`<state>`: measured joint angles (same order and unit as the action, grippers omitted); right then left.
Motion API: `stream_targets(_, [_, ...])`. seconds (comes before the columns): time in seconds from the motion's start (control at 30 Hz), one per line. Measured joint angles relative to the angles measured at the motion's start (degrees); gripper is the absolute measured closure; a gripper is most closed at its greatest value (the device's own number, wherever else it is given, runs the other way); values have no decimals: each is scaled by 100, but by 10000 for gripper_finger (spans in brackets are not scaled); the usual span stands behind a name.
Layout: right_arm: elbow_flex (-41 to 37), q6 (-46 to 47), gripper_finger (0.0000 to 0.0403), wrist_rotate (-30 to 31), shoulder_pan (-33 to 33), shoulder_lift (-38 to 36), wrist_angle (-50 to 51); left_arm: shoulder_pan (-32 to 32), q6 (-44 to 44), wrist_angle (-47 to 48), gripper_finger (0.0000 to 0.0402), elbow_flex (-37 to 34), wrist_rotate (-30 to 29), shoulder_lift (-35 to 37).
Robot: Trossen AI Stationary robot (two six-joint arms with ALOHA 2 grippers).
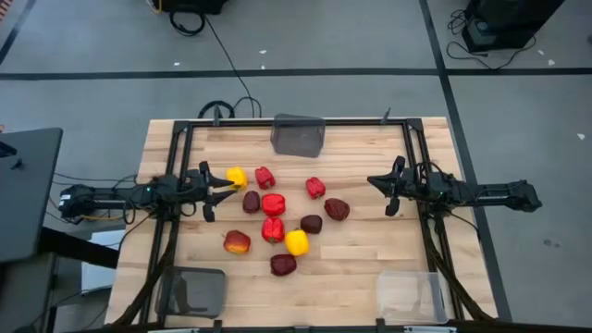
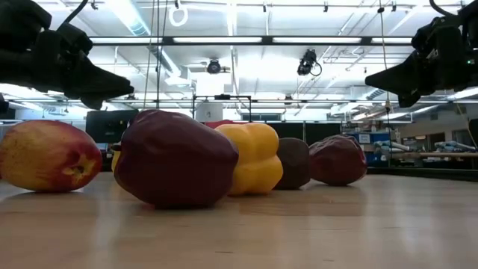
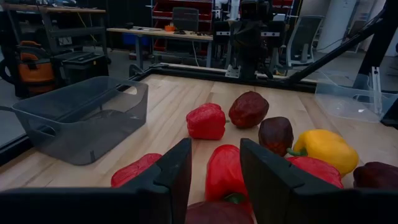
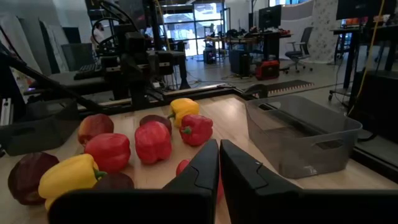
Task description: Sort produce into baskets
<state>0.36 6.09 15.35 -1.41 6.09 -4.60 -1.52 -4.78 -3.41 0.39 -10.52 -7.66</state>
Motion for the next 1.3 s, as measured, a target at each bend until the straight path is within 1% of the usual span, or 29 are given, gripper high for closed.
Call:
stream_targets(0.47, [0, 0, 375, 0, 0, 0, 0, 1, 9, -1, 261, 3, -2, 0])
stream_targets(0.6, [1, 0, 375, 0, 0, 0, 0, 2, 284, 1, 261, 38, -2, 0])
stream_targets(0.8, [0, 0, 375, 0, 0, 0, 0, 0, 291, -115, 262, 54, -2, 0])
stream_targets(0.83, [2, 0, 375, -2, -2, 0, 0, 1, 278, -143, 261, 56, -2, 0])
stream_targets(1.0, [0, 56, 375, -1, -2, 0, -36, 2, -373, -583, 261, 74, -2, 0])
stream_targets(1.1, [0, -85, 375, 84, -2, 2, -227, 0, -473, -844, 262, 74, -2, 0])
stream_targets(1.2, [2, -161, 375, 376, -2, 0, -705, 0, -641, -1024, 262, 78, 17, 0])
stream_targets(1.27, [0, 144, 375, 411, -2, 0, -1026, 1, -727, -1045, 262, 78, -17, -9])
stream_targets(1.3, [2, 304, 375, 413, -2, 1, -1188, 2, -688, -1056, 262, 78, -135, -36])
